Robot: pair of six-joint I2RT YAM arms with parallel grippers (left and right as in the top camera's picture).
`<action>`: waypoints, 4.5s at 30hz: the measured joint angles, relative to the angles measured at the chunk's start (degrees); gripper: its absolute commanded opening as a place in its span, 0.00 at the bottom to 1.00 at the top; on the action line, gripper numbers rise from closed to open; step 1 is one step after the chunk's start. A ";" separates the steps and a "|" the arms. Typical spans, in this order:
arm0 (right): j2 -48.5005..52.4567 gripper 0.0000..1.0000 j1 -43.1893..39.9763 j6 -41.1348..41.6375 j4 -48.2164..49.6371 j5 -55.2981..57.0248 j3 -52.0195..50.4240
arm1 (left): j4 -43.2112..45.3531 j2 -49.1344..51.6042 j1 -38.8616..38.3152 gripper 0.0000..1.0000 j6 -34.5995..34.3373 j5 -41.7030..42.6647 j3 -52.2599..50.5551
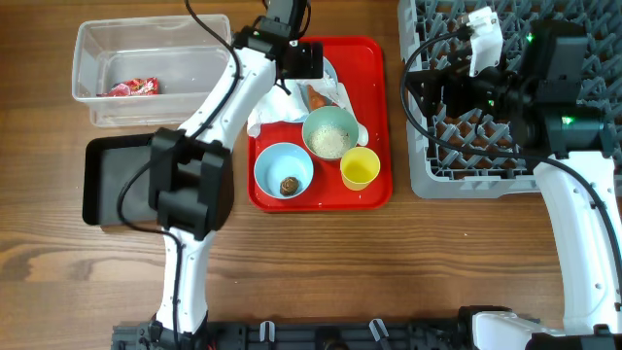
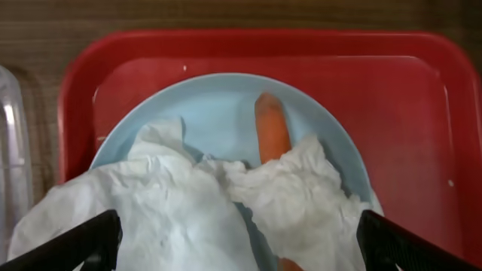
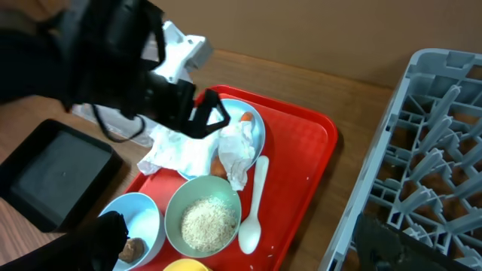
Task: Sort waste into correct bins and load items into the dishwasher rack
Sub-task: 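Grasp the white tissue on the plate with the left gripper, then drop the tissue into the clear bin, then grasp the orange carrot on the plate with the left gripper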
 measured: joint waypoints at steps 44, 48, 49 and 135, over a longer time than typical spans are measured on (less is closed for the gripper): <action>2.10 1.00 0.00 0.00 -1.09 1.75 0.00 | -5.27 -13.90 15.72 0.52 -15.13 -20.96 0.42; 2.21 1.00 0.00 0.00 -1.09 1.77 0.00 | -5.25 -10.99 19.21 1.00 -15.56 -21.77 0.42; 2.21 1.00 0.00 0.00 -1.09 1.77 0.00 | -5.18 -10.47 19.19 1.00 -15.78 -21.75 0.42; 2.21 1.00 0.00 0.07 -1.44 1.92 0.00 | -3.45 1.66 -3.48 0.92 -12.57 1.53 0.70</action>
